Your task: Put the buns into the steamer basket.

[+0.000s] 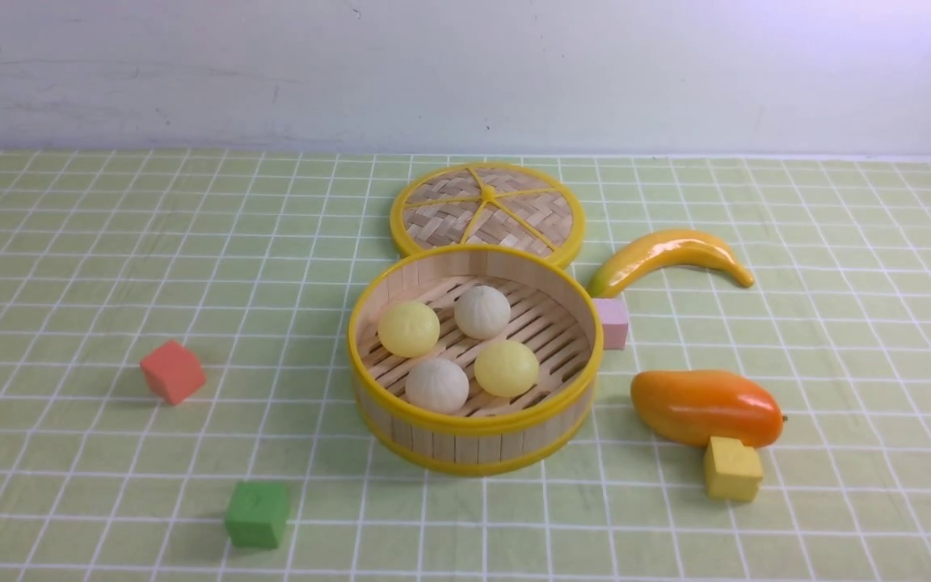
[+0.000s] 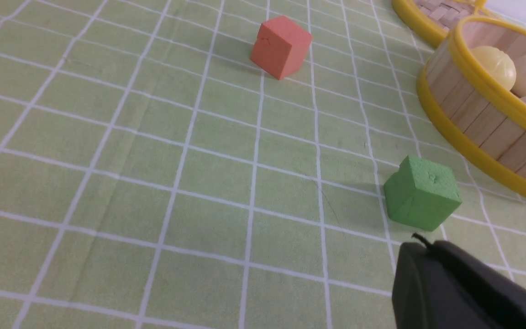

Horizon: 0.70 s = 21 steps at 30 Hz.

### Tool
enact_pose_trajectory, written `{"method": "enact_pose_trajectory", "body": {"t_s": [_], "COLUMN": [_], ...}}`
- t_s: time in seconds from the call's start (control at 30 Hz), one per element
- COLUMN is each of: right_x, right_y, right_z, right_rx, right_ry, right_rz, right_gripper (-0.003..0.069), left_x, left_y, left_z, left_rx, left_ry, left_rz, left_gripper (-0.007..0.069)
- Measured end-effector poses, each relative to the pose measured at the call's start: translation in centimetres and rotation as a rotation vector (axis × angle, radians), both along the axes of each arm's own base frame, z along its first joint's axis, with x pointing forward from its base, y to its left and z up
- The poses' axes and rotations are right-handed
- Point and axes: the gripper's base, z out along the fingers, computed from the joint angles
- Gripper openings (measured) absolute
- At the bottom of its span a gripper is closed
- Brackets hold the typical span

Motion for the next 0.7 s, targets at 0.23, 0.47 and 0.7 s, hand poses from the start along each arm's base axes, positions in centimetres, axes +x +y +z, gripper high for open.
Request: {"method": "enact_pose_trajectory", "body": {"t_s": [0.23, 0.47, 0.7], "right_x": [0.00, 0.00, 0.00], "right_y": [0.00, 0.00, 0.00], "right_z": [0.00, 0.00, 0.00], "right_rx": [0.000, 0.000, 0.000], "right_ry": [0.000, 0.000, 0.000], "right_rz": [0.000, 0.000, 0.000], "right_gripper": [0.0043, 0.0055, 0.0065], "left_x": [0.00, 0.00, 0.00], "left_y": [0.00, 0.00, 0.00], "left_z": [0.00, 0.00, 0.00], "left_rx": [0.000, 0.000, 0.000], "left_ry": [0.000, 0.000, 0.000], "left_rz": [0.000, 0.000, 0.000], "left_gripper": [-0.0013, -0.0013, -0.0013]}}
